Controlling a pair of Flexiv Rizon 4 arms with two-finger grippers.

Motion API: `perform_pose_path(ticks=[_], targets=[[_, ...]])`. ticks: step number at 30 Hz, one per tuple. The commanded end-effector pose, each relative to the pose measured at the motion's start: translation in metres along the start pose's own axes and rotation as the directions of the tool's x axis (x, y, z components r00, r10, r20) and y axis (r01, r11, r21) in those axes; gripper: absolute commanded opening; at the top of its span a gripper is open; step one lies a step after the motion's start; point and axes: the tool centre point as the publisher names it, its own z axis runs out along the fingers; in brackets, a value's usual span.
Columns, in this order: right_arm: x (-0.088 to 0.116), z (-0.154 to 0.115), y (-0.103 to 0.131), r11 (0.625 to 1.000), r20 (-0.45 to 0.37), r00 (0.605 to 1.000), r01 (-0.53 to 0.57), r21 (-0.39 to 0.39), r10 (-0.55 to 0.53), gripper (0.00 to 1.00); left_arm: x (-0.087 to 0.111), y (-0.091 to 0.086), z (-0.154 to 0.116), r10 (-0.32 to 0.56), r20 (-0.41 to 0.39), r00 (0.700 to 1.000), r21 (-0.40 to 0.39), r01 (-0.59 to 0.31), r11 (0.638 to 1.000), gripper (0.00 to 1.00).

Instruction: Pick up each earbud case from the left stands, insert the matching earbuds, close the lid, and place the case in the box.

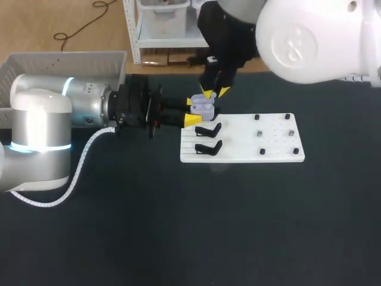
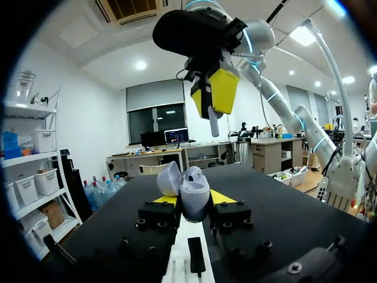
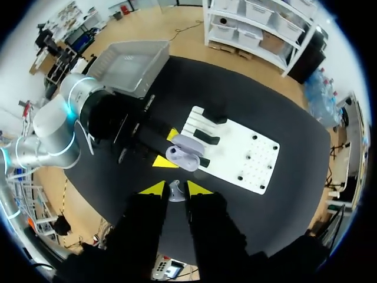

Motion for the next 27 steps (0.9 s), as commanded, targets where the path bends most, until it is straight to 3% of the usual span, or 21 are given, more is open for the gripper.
perform_pose_path(ticks=[1, 11, 27], targets=[[-0.006, 0.005, 0.004, 1.0, -0.013, 1.0, 0.018, 0.005, -0.018, 0.0, 0.0, -0.001, 0.0, 0.002, 0.0, 1.0, -0.005, -0.002, 1.0, 0.0], [-0.011, 0.019, 0.01, 0.997, 0.049, 0.998, 0.03, 0.069, -0.034, 0.0, 0.0, -0.001, 0.0, 0.002, 0.0, 1.0, -0.005, -0.002, 1.0, 0.0], [-0.012, 0.03, 0.007, 0.996, 0.116, 0.993, 0.014, 0.093, -0.025, 0.0, 0.0, -0.001, 0.0, 0.002, 0.0, 1.0, -0.005, -0.002, 1.0, 0.0]])
